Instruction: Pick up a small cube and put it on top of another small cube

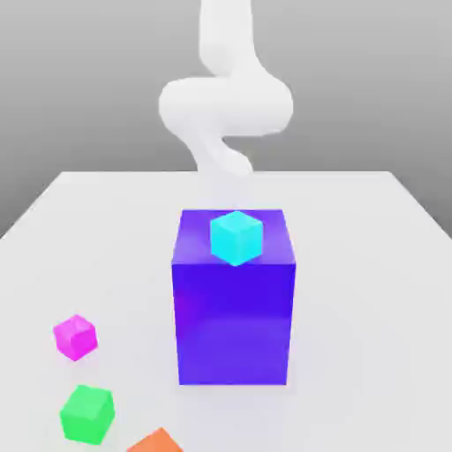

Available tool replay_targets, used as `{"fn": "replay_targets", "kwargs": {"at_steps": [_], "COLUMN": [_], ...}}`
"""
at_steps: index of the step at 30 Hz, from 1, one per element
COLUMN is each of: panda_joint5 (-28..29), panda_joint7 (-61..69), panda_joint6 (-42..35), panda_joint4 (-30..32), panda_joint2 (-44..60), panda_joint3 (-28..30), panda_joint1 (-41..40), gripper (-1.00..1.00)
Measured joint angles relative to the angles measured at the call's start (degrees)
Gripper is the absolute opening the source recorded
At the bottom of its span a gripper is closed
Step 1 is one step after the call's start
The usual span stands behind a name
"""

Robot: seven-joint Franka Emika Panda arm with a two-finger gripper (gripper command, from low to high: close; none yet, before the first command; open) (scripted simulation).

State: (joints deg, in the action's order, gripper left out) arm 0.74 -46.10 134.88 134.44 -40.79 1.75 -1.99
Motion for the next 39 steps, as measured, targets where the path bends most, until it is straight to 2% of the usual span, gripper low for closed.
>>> {"fn": "replay_targets", "kwargs": {"at_steps": [12, 16, 20, 23, 27, 28, 35, 39], "panda_joint5": [1.3, -0.1, -3.9, -9.3, -16.2, -17.3, -17.3, -10.9], "panda_joint7": [0.4, 1.9, 5.1, 9.2, 14.5, 15.3, 15.3, 10.4], "panda_joint6": [15.5, 20.6, 25.6, 29.9, 36.2, 37.7, 37.9, 32.6], "panda_joint4": [13.1, 17.5, 21.7, 22.6, 21.0, 20.6, 20.6, 22.1], "panda_joint2": [25.2, 33.6, 42.2, 48.6, 56.9, 58.7, 59.0, 52.1], "panda_joint3": [10.6, 14.4, 16.9, 14.9, 7.2, 5.4, 5.0, 10.2], "panda_joint1": [-9.8, -12.6, -16.6, -19.3, -25.6, -27.1, -27.5, -23.8], "gripper": [0.0, 0.0, 0.0, 0.0, 0.0, -1.0, -1.0, -1.0]}}
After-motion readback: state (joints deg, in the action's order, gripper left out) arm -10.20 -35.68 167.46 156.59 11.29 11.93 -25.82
